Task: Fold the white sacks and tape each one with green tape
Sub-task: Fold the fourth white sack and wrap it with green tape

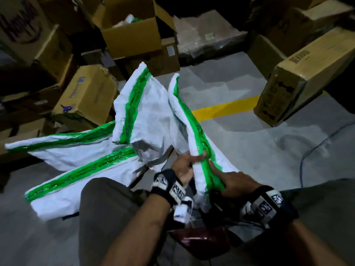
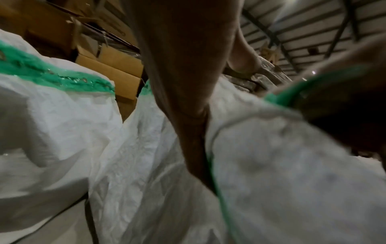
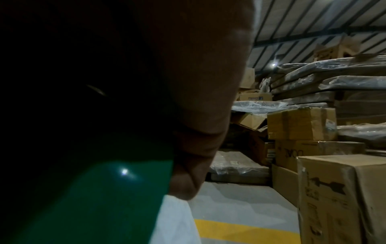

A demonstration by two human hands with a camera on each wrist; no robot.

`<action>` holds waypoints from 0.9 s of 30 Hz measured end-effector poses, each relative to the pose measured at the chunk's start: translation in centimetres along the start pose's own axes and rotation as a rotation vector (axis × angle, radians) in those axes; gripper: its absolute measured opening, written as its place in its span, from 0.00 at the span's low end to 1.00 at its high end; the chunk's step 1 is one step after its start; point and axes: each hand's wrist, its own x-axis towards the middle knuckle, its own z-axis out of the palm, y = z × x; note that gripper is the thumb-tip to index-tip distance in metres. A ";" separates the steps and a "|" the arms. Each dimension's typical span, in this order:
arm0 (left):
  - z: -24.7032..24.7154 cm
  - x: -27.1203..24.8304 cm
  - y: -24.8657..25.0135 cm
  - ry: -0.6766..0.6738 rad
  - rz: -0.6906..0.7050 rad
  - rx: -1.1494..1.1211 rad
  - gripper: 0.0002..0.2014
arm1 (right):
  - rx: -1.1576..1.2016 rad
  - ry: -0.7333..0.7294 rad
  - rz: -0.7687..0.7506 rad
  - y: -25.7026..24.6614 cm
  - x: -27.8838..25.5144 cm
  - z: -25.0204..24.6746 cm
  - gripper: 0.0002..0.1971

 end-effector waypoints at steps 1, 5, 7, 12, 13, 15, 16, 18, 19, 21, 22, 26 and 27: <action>0.0 -0.5 -1.8 -0.014 -0.031 -0.004 0.23 | 0.004 -0.019 0.002 0.0 0.1 0.0 0.50; 1.0 -0.2 -5.0 0.053 -0.059 0.074 0.35 | 0.033 -0.030 0.025 0.5 -0.3 -0.3 0.47; 1.3 0.2 -5.1 0.121 -0.037 0.083 0.34 | 0.083 -0.013 0.044 1.1 -1.0 -0.9 0.54; 0.9 2.9 -3.4 0.286 0.086 0.048 0.28 | 0.311 0.223 0.096 1.7 -2.0 -2.1 0.40; 0.6 3.4 -2.6 0.304 0.091 0.060 0.28 | 0.345 0.258 0.096 1.8 -2.2 -2.1 0.40; 0.5 4.3 -0.7 0.305 0.109 0.015 0.29 | 0.359 0.286 0.092 1.7 -2.9 -2.2 0.43; 1.2 3.5 0.7 0.304 0.119 0.015 0.28 | 0.326 0.275 0.082 1.4 -3.3 -2.2 0.46; 2.7 2.0 3.3 0.314 0.153 0.023 0.24 | 0.262 0.242 0.043 0.3 -3.9 -2.1 0.51; 3.1 1.8 4.1 0.330 0.167 0.032 0.21 | 0.238 0.245 0.031 -0.3 -4.0 -1.9 0.52; 3.7 1.6 5.2 0.364 0.178 0.042 0.19 | 0.189 0.293 0.033 -1.1 -3.8 -1.4 0.51; 4.0 1.4 5.5 0.370 0.167 0.036 0.20 | 0.164 0.315 0.033 -1.5 -3.6 -0.9 0.50; 2.8 3.4 5.2 0.419 0.108 -0.053 0.24 | 0.063 0.532 0.006 -2.9 -3.6 1.7 0.51; 2.6 3.5 5.1 0.394 0.069 -0.025 0.25 | 0.056 0.586 0.007 -3.1 -3.6 2.0 0.48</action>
